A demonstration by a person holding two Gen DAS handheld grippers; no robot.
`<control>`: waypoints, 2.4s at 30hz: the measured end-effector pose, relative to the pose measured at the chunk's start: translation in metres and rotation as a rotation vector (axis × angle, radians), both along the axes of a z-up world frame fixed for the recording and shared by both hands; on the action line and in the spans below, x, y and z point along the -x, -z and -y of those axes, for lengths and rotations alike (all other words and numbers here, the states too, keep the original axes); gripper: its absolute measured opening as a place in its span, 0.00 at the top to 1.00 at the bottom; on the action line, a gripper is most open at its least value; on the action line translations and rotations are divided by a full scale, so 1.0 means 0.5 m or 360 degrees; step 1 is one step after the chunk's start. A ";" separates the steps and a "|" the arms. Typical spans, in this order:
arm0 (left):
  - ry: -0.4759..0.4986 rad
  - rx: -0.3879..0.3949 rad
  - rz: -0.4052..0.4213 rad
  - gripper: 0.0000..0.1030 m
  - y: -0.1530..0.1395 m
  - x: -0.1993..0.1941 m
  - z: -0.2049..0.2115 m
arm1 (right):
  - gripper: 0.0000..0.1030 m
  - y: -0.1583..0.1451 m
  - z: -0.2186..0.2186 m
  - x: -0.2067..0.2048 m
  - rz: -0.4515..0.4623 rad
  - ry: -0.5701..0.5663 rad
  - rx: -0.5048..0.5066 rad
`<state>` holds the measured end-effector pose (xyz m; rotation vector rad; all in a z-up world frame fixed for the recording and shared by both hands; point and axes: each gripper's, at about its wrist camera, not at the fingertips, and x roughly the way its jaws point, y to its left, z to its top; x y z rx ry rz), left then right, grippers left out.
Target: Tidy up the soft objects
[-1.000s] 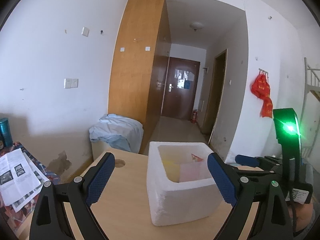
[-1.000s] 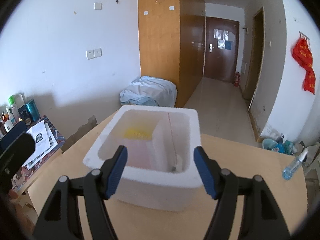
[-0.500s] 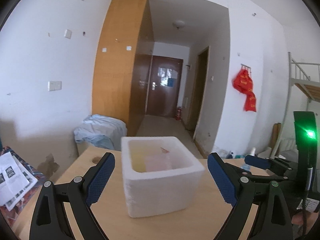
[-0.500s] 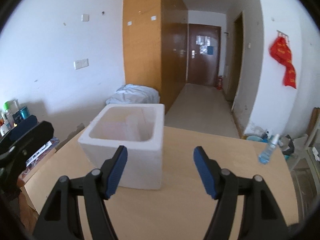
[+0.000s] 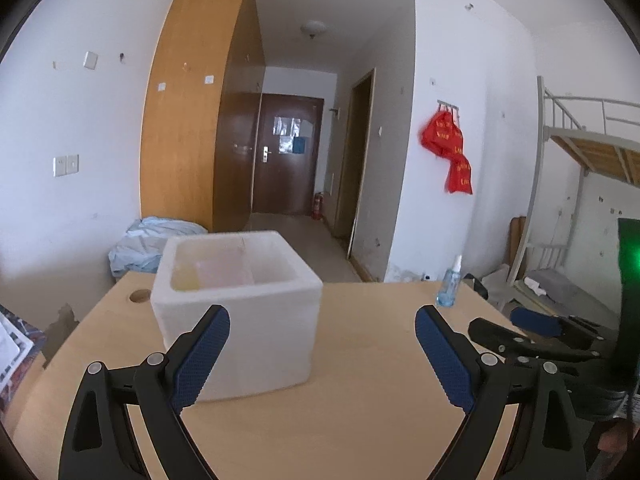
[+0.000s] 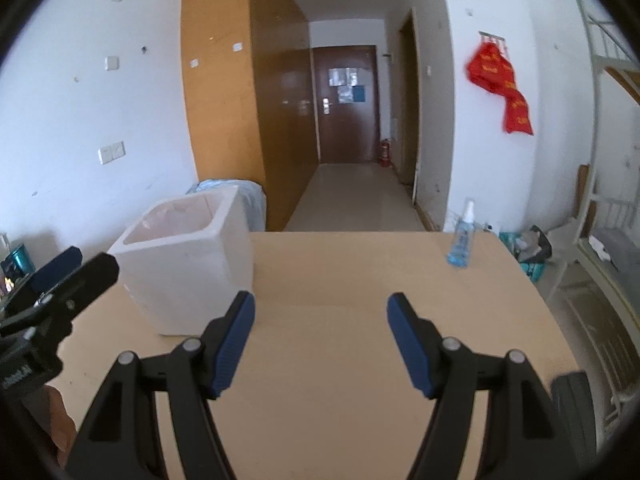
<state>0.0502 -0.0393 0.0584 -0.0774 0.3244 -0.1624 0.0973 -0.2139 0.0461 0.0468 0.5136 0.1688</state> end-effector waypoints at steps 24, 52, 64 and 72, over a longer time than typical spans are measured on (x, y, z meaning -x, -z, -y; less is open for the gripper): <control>-0.0155 0.0004 0.0171 0.05 -0.007 0.150 -0.033 | 0.26 0.002 -0.013 0.163 0.0181 -0.0003 -0.0017; -0.0253 -0.0033 0.0197 0.00 0.011 0.210 -0.049 | 0.25 0.020 -0.017 0.198 0.0180 -0.0015 0.0005; -0.0289 -0.0049 0.0195 0.00 0.011 0.201 -0.044 | 0.25 0.021 -0.013 0.195 0.0172 -0.0006 0.0010; -0.0281 -0.0054 0.0193 0.00 0.012 0.198 -0.042 | 0.25 0.022 -0.014 0.195 0.0168 -0.0005 0.0012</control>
